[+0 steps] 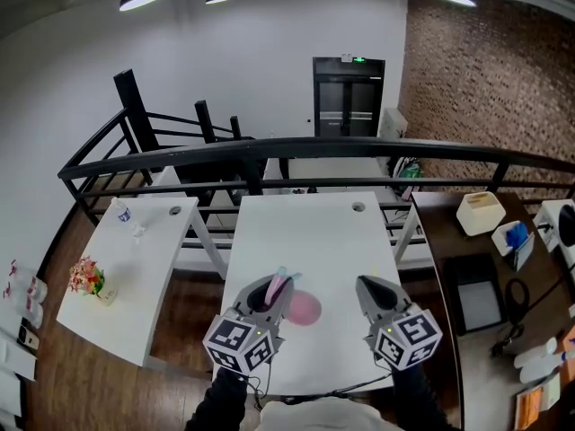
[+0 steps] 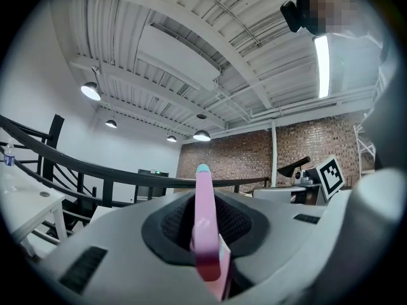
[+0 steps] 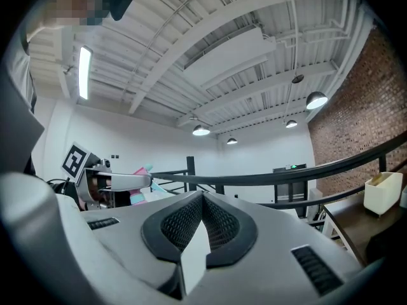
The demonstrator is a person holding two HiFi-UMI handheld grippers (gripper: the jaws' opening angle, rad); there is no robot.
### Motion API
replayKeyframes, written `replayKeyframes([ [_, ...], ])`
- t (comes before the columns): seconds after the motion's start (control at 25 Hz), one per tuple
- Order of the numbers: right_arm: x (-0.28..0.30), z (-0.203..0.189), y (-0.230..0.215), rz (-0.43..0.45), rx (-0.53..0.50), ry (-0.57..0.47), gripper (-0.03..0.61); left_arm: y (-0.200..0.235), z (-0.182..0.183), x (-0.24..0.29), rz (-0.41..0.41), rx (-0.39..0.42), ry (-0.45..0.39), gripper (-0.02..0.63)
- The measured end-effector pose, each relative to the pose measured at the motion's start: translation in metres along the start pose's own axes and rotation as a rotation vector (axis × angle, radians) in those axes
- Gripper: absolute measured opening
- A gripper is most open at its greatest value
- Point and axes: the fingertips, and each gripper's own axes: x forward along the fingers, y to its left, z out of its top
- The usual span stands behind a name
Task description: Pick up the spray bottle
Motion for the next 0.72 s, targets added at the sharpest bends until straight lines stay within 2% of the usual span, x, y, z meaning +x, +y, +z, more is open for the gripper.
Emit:
replayKeyframes([
  [0.72, 0.0037, -0.0028, 0.0034, -0.002, 0.001, 0.014, -0.018, 0.0000, -0.0059, -0.0020, -0.002, -0.006, 0.025, 0.071],
])
